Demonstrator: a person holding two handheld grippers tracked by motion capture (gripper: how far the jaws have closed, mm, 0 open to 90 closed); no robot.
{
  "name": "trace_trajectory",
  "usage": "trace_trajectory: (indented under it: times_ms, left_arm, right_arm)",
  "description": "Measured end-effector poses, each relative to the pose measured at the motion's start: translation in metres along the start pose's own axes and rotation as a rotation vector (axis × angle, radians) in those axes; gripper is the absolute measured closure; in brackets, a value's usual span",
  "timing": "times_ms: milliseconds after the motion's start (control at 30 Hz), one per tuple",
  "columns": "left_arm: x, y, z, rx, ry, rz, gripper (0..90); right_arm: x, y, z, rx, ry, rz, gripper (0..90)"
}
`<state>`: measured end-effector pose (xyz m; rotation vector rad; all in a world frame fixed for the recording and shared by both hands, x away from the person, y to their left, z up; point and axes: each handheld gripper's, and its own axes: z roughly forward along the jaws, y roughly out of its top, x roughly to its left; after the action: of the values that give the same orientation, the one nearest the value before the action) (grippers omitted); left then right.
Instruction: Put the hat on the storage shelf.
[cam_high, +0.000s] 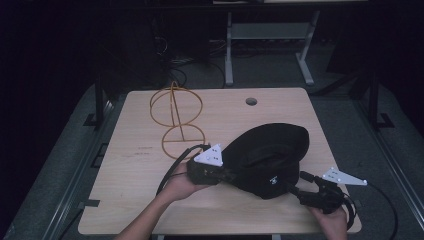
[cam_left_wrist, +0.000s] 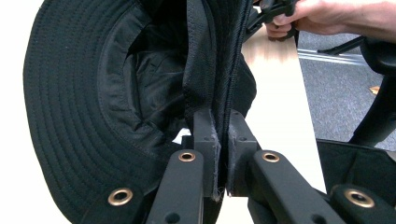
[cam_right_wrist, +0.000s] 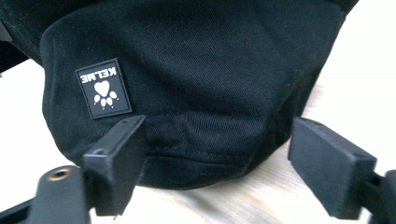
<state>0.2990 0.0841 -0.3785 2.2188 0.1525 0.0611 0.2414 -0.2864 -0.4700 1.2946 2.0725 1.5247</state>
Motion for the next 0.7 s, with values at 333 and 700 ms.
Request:
trace_trajectory:
  times_ms: [333, 700]
  left_arm:
    - [0.0001, -0.0053, 0.0026, 0.004, -0.003, -0.008, 85.2]
    - [-0.0006, -0.0101, 0.0013, 0.005, 0.010, -0.012, 84.9]
  right_arm:
    - [-0.0045, 0.0013, 0.0093, 0.012, 0.045, 0.049, 57.5]
    - [0.0037, 0.0037, 0.0040, -0.028, 0.069, -0.010, 84.3]
